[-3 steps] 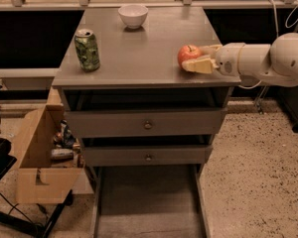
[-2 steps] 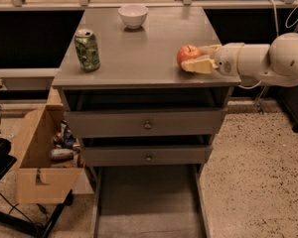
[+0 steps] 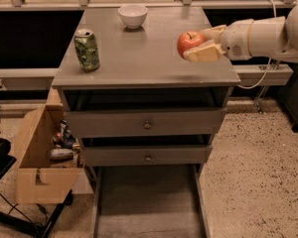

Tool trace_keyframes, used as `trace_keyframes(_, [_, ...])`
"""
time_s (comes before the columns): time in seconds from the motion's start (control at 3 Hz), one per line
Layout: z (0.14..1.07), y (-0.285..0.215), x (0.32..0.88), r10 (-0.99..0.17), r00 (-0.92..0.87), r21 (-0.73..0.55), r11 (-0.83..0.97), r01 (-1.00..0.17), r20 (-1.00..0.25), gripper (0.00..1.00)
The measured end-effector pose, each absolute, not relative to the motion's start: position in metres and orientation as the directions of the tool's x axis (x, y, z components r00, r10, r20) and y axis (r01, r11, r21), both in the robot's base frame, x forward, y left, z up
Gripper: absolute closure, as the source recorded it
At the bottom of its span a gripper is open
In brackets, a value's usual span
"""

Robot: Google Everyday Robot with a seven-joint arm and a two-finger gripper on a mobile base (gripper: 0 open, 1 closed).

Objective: Place apple into bottom drawer

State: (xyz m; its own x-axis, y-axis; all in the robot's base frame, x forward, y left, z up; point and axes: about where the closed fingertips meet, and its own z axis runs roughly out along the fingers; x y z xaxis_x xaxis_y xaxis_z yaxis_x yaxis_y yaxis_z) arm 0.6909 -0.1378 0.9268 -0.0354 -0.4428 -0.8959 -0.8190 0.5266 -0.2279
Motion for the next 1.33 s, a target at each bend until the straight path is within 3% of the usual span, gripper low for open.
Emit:
trace_keyframes(0.33, [0.941, -0.152, 0.639, -0.5, -0.04, -0.249, 0.498, -0.831, -0.865, 1.0])
trace_keyframes(0.67, [0.89, -0.189, 0.585, -0.528, -0.149, -0.179, 0.519, -0.836, -0.836, 1.0])
trace_keyframes(1.33, [0.714, -0.22, 0.501, -0.473, -0.396, 0.075, 0.564, -0.823, -0.787, 1.0])
